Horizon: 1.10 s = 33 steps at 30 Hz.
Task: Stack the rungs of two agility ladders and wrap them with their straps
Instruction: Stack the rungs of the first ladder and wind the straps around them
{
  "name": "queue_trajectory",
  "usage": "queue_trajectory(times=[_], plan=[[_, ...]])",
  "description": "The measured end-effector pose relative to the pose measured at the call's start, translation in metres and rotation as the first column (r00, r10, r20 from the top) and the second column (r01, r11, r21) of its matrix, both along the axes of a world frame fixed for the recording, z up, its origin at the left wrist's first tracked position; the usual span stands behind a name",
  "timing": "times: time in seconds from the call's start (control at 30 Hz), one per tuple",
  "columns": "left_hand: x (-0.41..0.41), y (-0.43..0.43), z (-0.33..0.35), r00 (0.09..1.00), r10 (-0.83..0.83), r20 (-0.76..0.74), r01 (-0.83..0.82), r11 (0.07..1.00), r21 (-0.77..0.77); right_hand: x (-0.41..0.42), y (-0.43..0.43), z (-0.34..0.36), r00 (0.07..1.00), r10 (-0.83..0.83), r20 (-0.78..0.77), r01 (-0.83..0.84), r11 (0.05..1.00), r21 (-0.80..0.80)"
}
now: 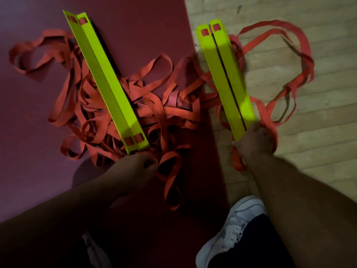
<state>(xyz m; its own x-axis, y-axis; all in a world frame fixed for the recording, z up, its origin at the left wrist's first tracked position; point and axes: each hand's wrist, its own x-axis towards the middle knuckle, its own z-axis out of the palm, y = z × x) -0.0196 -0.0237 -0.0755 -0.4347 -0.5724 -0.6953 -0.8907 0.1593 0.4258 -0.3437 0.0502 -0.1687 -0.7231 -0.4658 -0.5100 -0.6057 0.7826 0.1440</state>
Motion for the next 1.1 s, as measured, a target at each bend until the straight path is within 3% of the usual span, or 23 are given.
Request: queue_trajectory(times=[0.33,0.63,0.8,1.0,1.1], plan=[[-0.008,-0.002,0.001,1.000,-0.003,-0.009,0.004,0.999,0.038,0.035,0.002,-0.007,0.951,-0.288,0.114,0.303,0.941,-0.150],[0.002,0.003,0.007,0.997,0.041,-0.064,-0.039,0.999,0.033,0.049,0.000,-0.007,0.922,-0.281,0.267,0.328,0.933,-0.151],[0.015,0.005,0.009,0.999,0.035,-0.037,-0.034,0.999,0.020,0.061,0.000,0.008,0.896,-0.318,0.310,0.407,0.866,-0.289],[0.010,-0.014,0.053,0.999,0.041,-0.027,-0.042,0.998,-0.043,0.082,-0.015,0.070,0.908,-0.257,0.330,0.371,0.860,-0.351],[0.011,-0.027,0.097,0.990,0.087,-0.107,-0.094,0.994,-0.060,0.089,-0.021,0.119,0.923,-0.129,0.363,0.250,0.917,-0.311]])
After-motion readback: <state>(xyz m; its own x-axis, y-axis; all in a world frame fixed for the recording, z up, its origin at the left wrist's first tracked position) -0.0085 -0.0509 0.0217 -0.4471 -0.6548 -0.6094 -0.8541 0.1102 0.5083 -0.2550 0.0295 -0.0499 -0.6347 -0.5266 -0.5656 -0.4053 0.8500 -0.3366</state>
